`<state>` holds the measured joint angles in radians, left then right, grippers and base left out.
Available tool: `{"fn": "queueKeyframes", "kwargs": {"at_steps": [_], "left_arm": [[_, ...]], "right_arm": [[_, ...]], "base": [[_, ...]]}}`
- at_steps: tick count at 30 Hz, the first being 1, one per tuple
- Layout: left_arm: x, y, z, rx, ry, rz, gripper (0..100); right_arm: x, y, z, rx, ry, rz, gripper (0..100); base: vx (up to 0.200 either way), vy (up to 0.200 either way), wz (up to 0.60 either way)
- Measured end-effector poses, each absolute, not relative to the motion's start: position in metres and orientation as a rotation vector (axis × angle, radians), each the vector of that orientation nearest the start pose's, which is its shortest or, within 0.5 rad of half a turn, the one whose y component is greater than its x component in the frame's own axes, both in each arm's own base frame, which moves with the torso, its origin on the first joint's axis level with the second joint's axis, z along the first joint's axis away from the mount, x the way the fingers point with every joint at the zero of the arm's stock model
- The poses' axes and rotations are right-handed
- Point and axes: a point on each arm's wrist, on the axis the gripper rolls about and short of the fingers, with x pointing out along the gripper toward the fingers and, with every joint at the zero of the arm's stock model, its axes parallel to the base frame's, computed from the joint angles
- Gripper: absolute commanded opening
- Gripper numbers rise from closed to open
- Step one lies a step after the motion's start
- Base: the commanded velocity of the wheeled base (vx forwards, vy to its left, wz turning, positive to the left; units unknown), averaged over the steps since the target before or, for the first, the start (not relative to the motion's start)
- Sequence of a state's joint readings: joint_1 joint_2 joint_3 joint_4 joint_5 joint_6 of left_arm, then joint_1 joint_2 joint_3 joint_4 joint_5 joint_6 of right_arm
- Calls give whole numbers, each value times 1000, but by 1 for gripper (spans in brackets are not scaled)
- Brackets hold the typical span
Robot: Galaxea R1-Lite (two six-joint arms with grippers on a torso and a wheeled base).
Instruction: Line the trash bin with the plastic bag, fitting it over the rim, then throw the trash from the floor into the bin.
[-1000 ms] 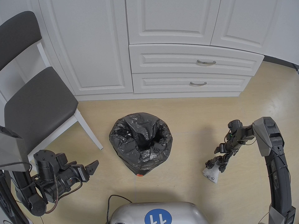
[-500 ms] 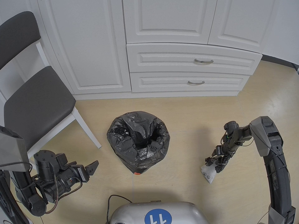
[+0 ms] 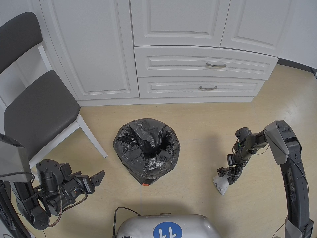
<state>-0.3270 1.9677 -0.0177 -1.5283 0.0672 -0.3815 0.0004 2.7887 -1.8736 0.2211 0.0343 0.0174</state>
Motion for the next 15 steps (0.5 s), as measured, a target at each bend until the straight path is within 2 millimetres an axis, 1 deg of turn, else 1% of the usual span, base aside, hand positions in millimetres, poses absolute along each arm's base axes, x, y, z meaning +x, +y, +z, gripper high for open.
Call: {"fn": "queueKeyframes", "kwargs": {"at_steps": [6, 12, 15], "left_arm": [[204, -68, 44, -291, 457, -173, 100], [204, -67, 45, -291, 456, -171, 100], [204, -67, 45, -291, 455, -171, 100]], "right_arm": [[492, -11, -76, 37, 1120, -6, 100], [494, -31, -64, 55, 1089, -45, 100], [492, -35, -60, 60, 1095, -45, 100]], "base": [[0, 0, 0], [0, 0, 0], [0, 0, 0]]}}
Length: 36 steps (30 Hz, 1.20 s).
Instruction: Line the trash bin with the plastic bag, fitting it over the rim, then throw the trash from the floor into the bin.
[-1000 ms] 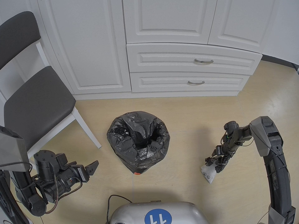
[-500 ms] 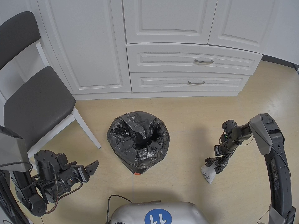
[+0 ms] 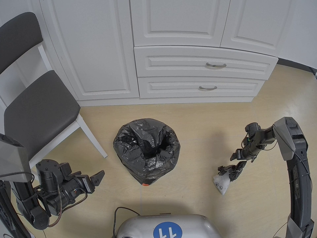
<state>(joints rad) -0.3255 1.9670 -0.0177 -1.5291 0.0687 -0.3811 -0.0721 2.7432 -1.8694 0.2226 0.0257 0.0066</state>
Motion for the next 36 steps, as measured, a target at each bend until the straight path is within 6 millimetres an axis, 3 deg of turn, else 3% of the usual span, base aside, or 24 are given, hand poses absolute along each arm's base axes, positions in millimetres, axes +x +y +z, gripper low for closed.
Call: {"fn": "queueKeyframes", "kwargs": {"at_steps": [10, 17, 18, 36], "left_arm": [[204, -68, 46, -289, 449, -174, 100], [204, -68, 47, -289, 444, -176, 100], [203, -68, 47, -289, 444, -176, 100], [203, -68, 48, -290, 441, -177, 100]], "right_arm": [[464, -30, -60, -62, 1189, 136, 100], [459, -19, -55, -54, 1232, 169, 100], [459, -18, -55, -49, 1243, 168, 0], [465, -12, -41, -8, 1237, 180, 0]], "base": [[0, 0, 0], [0, 0, 0], [0, 0, 0], [0, 0, 0]]}}
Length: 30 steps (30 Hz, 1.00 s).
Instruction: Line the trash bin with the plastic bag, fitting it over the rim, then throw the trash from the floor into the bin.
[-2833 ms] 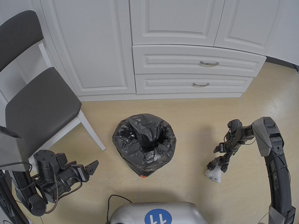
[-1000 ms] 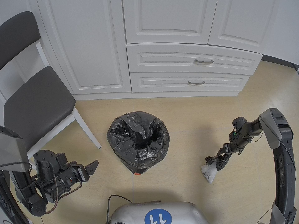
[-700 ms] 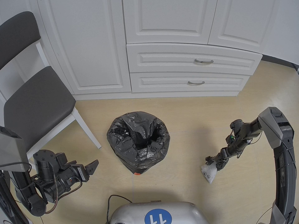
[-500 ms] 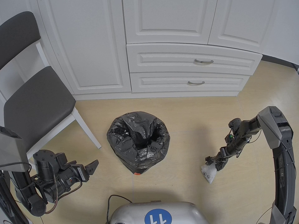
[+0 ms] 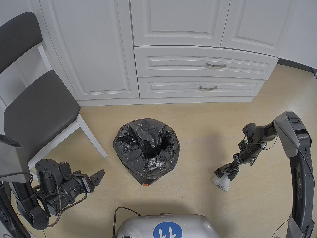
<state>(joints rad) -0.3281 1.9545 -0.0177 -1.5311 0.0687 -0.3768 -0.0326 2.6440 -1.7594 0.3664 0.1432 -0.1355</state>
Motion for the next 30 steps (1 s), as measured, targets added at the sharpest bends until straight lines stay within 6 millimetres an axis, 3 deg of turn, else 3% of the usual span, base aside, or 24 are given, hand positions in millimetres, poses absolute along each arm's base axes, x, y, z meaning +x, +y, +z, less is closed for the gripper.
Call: {"fn": "queueKeyframes", "kwargs": {"at_steps": [5, 13, 23, 25, 30], "left_arm": [[203, -68, 48, -290, 439, -178, 100], [203, -67, 50, -285, 431, -176, 100], [200, -63, 64, -300, 363, -177, 100], [199, -61, 69, -303, 339, -175, 100], [197, -57, 78, -296, 294, -172, 100]], "right_arm": [[459, -13, -9, 30, 1185, 229, 0], [428, -8, 67, 35, 1056, 306, 0], [346, 22, 160, -53, 727, 438, 0], [325, 37, 178, -71, 607, 478, 0], [286, 74, 201, -49, 458, 582, 0]], "base": [[0, 0, 0], [0, 0, 0], [0, 0, 0], [0, 0, 0], [0, 0, 0]]}}
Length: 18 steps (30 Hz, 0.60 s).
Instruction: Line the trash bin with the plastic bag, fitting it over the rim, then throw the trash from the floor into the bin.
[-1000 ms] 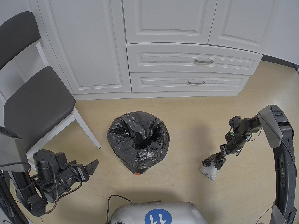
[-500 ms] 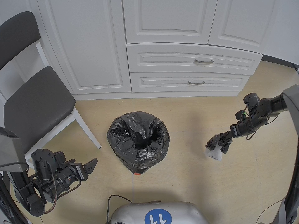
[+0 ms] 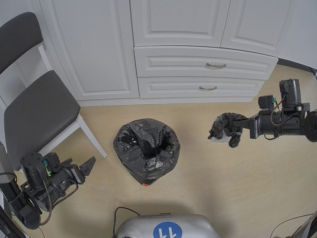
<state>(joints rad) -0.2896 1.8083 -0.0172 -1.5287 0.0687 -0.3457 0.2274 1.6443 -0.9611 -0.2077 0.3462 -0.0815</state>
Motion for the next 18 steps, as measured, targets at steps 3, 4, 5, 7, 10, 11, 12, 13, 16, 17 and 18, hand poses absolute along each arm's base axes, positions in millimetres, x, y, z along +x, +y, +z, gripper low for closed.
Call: {"fn": "queueKeyframes", "kwargs": {"at_steps": [3, 4, 5, 7, 10, 11, 12, 13, 16, 17, 18], "left_arm": [[196, -55, 83, -288, 270, -172, 100], [195, -55, 84, -287, 264, -172, 100], [195, -54, 85, -285, 258, -171, 100], [194, -53, 87, -280, 247, -170, 100], [193, -52, 90, -269, 229, -171, 100], [193, -52, 91, -267, 223, -172, 100], [192, -52, 92, -266, 217, -171, 100], [192, -51, 94, -265, 211, -172, 100], [191, -51, 96, -265, 199, -173, 100], [190, -51, 97, -265, 196, -173, 100], [190, -51, 97, -266, 194, -174, 100]], "right_arm": [[267, 90, 209, -31, 411, 604, 0], [261, 95, 211, -26, 401, 594, 0], [256, 99, 213, -18, 392, 583, 0], [247, 109, 217, 8, 376, 573, 0], [237, 120, 224, 57, 342, 584, 0], [234, 123, 226, 70, 332, 590, 0], [232, 127, 228, 83, 320, 599, 0], [229, 130, 230, 95, 312, 605, 0], [225, 138, 233, 123, 298, 615, 0], [224, 140, 233, 130, 294, 618, 0], [223, 143, 234, 140, 289, 621, 0]], "base": [[0, 0, 0], [0, 0, 0], [0, 0, 0], [0, 0, 0], [0, 0, 0], [0, 0, 0], [0, 0, 0], [0, 0, 0], [0, 0, 0], [0, 0, 0], [0, 0, 0]]}}
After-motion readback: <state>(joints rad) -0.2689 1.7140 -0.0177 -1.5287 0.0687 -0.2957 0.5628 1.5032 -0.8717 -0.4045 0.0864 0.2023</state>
